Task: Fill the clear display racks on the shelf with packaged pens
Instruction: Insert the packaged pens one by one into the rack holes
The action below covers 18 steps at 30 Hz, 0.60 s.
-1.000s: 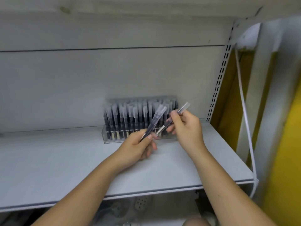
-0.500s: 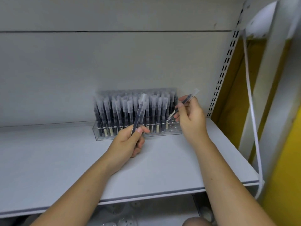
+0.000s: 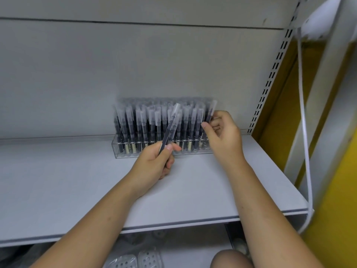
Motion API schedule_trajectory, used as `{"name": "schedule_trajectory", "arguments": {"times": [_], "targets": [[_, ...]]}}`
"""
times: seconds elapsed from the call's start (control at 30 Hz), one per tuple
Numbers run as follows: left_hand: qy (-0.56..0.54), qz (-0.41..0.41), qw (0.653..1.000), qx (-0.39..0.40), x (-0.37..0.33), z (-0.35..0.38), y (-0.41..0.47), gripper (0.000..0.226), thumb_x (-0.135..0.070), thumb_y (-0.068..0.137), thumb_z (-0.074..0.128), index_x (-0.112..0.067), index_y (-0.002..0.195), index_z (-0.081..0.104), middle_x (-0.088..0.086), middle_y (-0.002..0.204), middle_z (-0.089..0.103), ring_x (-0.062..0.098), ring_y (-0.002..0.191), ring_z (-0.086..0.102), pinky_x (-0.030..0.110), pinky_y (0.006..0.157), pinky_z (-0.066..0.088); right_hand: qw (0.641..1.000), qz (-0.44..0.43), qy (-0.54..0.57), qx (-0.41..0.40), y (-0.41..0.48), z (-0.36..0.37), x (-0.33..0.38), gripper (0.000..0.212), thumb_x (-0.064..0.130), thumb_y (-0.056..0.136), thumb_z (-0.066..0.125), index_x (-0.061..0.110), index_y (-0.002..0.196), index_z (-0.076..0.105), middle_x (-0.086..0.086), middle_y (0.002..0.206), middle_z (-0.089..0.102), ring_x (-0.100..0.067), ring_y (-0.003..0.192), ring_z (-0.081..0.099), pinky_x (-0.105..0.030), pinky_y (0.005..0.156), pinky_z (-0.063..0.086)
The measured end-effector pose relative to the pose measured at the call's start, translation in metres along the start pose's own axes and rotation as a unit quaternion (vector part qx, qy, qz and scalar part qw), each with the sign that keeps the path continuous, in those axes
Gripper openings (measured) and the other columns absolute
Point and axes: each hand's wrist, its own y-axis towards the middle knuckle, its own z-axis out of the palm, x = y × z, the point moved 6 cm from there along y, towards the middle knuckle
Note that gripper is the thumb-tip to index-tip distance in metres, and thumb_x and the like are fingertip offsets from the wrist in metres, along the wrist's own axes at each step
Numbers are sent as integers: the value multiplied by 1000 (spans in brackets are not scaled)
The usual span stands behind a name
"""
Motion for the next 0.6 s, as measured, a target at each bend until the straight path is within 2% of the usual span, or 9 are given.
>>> {"name": "schedule_trajectory", "arguments": {"times": [0.07,0.13,0.3,0.5,0.6], "targets": [[3,-1,1000,2,0,0,0,29,-24,112,43,-9,111,68,5,69,47,14,50,34,24,46,30,1000,14,5,-11,0,-1,-3,25,22,93,77,25,108,57,6,82,66,-9,76,64,-21,69,52],[5,-2,1000,4,0,0,0,29,-24,112,43,-9,111,68,6,69,47,13,50,35,23,46,31,1000,27,1,-7,-1,0,-5,21,24,92,78,24,103,60,5,84,66,-9,77,64,-21,70,53],[7,-3,1000,5,1,1,0,29,-24,112,43,-7,112,67,6,69,47,12,50,34,22,46,30,1000,25,-19,-1,-5,2,-4,16,21,91,79,21,95,64,8,82,66,1,74,60,-9,67,47],[12,-4,1000,12,2,2,0,28,-23,112,43,-10,112,68,5,69,47,12,51,35,22,47,31,999,32,-44,7,-9,-1,-6,15,23,91,79,21,98,67,9,85,68,-1,83,64,-5,68,45],[30,1,999,17,3,3,0,28,-22,113,43,-12,113,70,6,72,48,12,54,37,22,49,32,998,24,-45,-22,-10,-5,-6,21,28,90,79,23,104,64,7,90,68,-4,84,65,-9,70,47]]}}
